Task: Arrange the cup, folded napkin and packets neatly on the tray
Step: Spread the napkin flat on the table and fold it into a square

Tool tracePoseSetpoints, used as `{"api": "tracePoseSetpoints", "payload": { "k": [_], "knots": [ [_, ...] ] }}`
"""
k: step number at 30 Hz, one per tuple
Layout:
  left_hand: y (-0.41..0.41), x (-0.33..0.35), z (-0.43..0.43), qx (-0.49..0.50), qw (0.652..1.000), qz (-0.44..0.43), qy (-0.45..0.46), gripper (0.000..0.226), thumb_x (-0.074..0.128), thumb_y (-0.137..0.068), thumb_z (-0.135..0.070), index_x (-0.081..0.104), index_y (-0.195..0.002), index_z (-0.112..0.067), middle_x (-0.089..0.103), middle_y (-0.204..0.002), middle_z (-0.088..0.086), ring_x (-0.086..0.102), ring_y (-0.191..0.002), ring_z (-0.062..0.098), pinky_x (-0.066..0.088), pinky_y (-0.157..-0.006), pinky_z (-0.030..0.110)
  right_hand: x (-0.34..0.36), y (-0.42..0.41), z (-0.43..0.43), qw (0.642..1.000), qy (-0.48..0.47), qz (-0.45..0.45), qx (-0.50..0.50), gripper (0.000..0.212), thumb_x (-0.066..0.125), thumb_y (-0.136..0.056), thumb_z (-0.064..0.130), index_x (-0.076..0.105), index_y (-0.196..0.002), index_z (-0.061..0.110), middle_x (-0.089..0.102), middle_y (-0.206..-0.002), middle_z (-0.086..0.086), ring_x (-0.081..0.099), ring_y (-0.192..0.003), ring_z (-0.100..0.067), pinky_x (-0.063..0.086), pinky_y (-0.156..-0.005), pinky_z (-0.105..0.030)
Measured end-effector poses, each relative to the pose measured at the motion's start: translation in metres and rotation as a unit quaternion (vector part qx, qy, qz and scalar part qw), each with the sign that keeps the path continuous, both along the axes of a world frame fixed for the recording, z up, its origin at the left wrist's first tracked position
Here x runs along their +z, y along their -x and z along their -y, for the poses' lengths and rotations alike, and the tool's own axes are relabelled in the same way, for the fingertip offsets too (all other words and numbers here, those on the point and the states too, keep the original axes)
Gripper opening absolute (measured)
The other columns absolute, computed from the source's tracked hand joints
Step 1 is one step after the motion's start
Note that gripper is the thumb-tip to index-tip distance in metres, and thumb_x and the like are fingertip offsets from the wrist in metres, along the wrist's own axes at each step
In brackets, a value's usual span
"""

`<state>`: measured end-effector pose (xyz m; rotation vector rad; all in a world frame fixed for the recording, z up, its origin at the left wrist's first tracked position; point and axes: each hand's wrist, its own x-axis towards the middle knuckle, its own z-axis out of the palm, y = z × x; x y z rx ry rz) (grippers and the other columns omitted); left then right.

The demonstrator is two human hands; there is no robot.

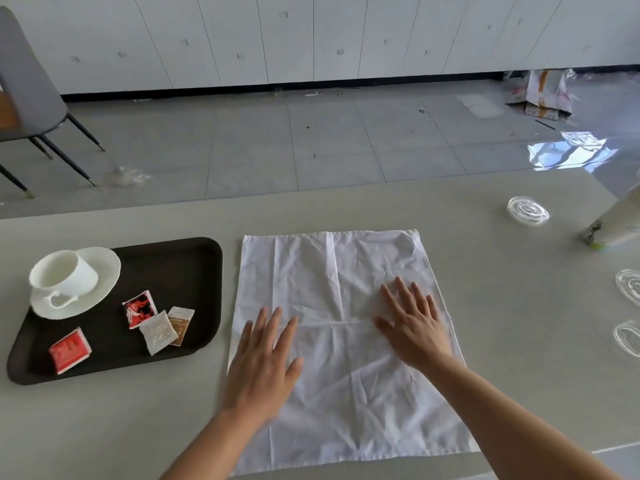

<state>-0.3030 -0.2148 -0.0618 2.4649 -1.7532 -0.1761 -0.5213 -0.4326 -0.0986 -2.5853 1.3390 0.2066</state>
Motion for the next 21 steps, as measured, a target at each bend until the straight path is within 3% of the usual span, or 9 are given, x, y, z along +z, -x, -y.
{"api": "tracePoseSetpoints", "payload": {
  "k": [2, 4, 8, 10, 13, 15, 17, 21],
  "knots": [
    [-0.004, -0.019, 0.001, 0.010, 0.998, -0.004, -0.060, 0.075, 0.023, -0.093, -0.063, 0.009, -0.154, -0.023, 0.000, -0.163, 0.006, -0.004, -0.150, 0.029, 0.002, -0.119, 0.050, -0.007, 0.008, 0.000, 1.000, 0.006, -0.008, 0.017, 0.072, 0.009, -0.092, 0.075, -0.015, -0.153, 0.047, -0.021, -0.166, 0.011, -0.025, -0.151, -0.017, -0.010, -0.124, -0.043],
    [-0.005, -0.033, -0.012, 0.017, 0.996, 0.016, -0.081, 0.079, 0.015, -0.090, -0.069, 0.010, -0.154, -0.024, 0.002, -0.163, 0.007, -0.001, -0.150, 0.030, 0.005, -0.117, 0.054, -0.010, 0.020, -0.003, 1.000, 0.016, 0.007, 0.024, 0.072, 0.004, -0.091, 0.077, -0.016, -0.153, 0.047, -0.021, -0.165, 0.012, -0.026, -0.151, -0.015, -0.012, -0.123, -0.040],
    [-0.001, -0.032, -0.026, 0.008, 0.996, 0.009, -0.093, 0.080, 0.018, -0.090, -0.070, 0.022, -0.153, -0.021, 0.015, -0.162, 0.012, 0.011, -0.149, 0.031, 0.012, -0.116, 0.057, -0.007, 0.040, -0.018, 0.998, 0.018, 0.038, 0.042, 0.073, 0.010, -0.094, 0.074, -0.009, -0.157, 0.041, -0.015, -0.166, 0.012, -0.022, -0.152, -0.015, -0.008, -0.124, -0.040],
    [-0.002, -0.028, -0.032, 0.000, 0.996, -0.016, -0.082, 0.079, 0.021, -0.091, -0.069, 0.020, -0.154, -0.021, 0.012, -0.162, 0.011, 0.008, -0.149, 0.029, 0.008, -0.117, 0.053, -0.002, 0.052, -0.032, 0.996, 0.022, 0.075, 0.043, 0.073, 0.019, -0.097, 0.069, 0.008, -0.160, 0.033, -0.002, -0.168, 0.008, -0.008, -0.155, -0.018, 0.002, -0.125, -0.043],
    [-0.004, -0.023, -0.055, -0.037, 0.995, -0.075, -0.054, 0.073, 0.031, -0.092, -0.061, 0.025, -0.153, -0.021, 0.016, -0.162, 0.006, 0.007, -0.150, 0.021, 0.005, -0.119, 0.041, 0.007, 0.080, -0.056, 0.987, 0.028, 0.147, 0.055, 0.064, 0.039, -0.097, 0.060, 0.047, -0.148, 0.021, 0.040, -0.158, 0.002, 0.031, -0.148, -0.023, 0.034, -0.117, -0.046],
    [-0.003, -0.020, -0.078, -0.075, 0.993, -0.082, -0.038, 0.064, 0.046, -0.089, -0.052, 0.041, -0.145, -0.021, 0.034, -0.155, 0.004, 0.021, -0.147, 0.019, 0.012, -0.118, 0.038, 0.008, 0.102, -0.072, 0.981, 0.053, 0.164, 0.091, 0.051, 0.049, -0.096, 0.054, 0.063, -0.131, 0.020, 0.057, -0.143, 0.003, 0.048, -0.136, -0.022, 0.048, -0.104, -0.044],
    [-0.003, -0.019, -0.099, -0.092, 0.991, -0.091, -0.016, 0.055, 0.058, -0.082, -0.049, 0.054, -0.131, -0.024, 0.044, -0.145, 0.000, 0.037, -0.140, 0.021, 0.023, -0.115, 0.035, 0.008, 0.119, -0.085, 0.977, 0.060, 0.170, 0.114, 0.041, 0.055, -0.094, 0.050, 0.069, -0.120, 0.023, 0.061, -0.134, 0.006, 0.055, -0.126, -0.022, 0.052, -0.096, -0.041],
    [-0.004, -0.015, -0.124, -0.078, 0.989, -0.126, 0.010, 0.059, 0.066, -0.068, -0.067, 0.060, -0.111, -0.028, 0.049, -0.128, -0.001, 0.050, -0.125, 0.022, 0.040, -0.100, 0.027, 0.013, 0.141, -0.096, 0.974, 0.052, 0.177, 0.132, 0.031, 0.057, -0.092, 0.049, 0.073, -0.107, 0.026, 0.064, -0.116, 0.009, 0.062, -0.107, -0.022, 0.054, -0.083, -0.037]
  ]
}}
